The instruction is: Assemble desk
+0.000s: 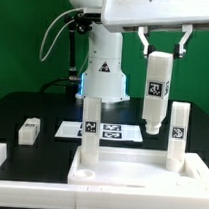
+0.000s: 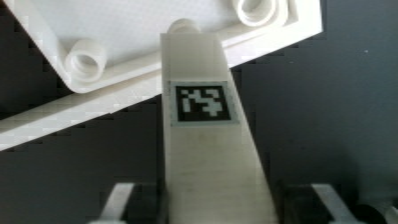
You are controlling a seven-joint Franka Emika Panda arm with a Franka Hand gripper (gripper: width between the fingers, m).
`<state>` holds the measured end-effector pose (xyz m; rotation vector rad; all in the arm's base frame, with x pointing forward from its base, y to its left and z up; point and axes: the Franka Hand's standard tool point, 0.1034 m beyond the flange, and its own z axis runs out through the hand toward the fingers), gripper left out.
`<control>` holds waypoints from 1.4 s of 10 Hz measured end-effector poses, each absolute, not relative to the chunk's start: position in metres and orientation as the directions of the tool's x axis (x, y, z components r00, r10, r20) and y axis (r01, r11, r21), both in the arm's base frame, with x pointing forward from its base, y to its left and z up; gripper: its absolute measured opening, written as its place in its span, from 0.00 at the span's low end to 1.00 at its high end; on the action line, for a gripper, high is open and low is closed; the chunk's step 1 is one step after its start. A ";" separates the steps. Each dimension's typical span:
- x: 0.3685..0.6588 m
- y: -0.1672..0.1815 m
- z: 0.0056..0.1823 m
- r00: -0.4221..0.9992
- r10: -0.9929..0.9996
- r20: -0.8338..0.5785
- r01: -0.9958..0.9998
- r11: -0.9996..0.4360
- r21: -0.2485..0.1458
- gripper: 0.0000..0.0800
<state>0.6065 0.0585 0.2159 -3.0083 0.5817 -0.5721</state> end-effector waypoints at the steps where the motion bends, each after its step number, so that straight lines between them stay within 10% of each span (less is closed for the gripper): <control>1: 0.607 0.061 0.215 0.863 -0.363 0.350 -0.353 -0.931 -0.094 0.36; 14: 0.625 0.106 0.148 0.850 -0.319 0.419 -0.285 -0.948 -0.143 0.36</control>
Offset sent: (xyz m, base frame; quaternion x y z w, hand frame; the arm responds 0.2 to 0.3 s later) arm 0.0083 0.0200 -0.0282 0.0087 0.1416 -0.0444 0.9889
